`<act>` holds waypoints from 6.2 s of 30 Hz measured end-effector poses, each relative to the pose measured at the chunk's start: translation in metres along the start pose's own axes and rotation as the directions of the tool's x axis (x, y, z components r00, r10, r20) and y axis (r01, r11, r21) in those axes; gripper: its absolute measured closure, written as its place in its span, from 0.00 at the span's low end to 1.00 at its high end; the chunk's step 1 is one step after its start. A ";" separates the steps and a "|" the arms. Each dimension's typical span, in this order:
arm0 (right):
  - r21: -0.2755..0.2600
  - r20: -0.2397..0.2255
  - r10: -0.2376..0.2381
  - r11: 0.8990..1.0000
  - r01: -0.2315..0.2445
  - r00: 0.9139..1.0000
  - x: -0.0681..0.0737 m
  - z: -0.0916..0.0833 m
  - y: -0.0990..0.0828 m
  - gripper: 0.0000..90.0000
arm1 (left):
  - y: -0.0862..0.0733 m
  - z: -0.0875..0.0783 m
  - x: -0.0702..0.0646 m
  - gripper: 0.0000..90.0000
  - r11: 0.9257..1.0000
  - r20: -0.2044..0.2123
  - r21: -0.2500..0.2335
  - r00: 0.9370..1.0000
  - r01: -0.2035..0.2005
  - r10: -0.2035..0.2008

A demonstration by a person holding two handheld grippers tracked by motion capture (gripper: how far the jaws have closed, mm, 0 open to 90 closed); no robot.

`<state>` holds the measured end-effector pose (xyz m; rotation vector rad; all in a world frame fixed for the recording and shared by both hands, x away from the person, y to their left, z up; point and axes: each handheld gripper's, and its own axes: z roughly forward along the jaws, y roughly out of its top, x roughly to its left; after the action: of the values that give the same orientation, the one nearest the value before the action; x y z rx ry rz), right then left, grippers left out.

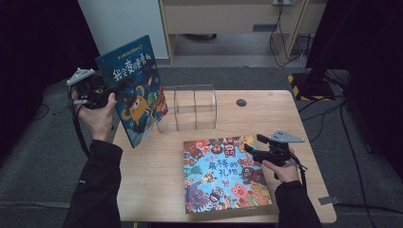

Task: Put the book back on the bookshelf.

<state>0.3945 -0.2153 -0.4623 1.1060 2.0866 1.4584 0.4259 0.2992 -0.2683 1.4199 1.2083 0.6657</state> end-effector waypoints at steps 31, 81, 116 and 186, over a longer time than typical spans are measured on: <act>-0.002 0.002 -0.005 1.000 0.005 1.000 -0.002 0.000 -0.003 0.31 | -0.006 0.074 0.002 0.92 0.999 -0.084 -0.019 0.996 0.027 -0.029; 0.030 -0.003 -0.023 0.999 0.023 1.000 0.004 0.008 -0.011 0.32 | -0.075 0.091 0.020 0.92 0.999 -0.077 0.008 0.996 0.047 -0.046; 0.038 -0.007 -0.035 0.999 0.035 0.999 0.008 0.008 -0.008 0.32 | -0.113 0.037 0.020 0.92 0.993 -0.038 0.108 0.998 0.055 -0.051; 0.041 -0.001 -0.037 0.998 0.037 0.999 0.006 0.007 -0.008 0.32 | -0.068 0.020 0.003 0.92 0.996 -0.057 -0.060 0.996 0.063 -0.066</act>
<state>0.3921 -0.2080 -0.4717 1.0759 2.1345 1.4047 0.4240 0.2860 -0.3375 1.3158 1.2657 0.6966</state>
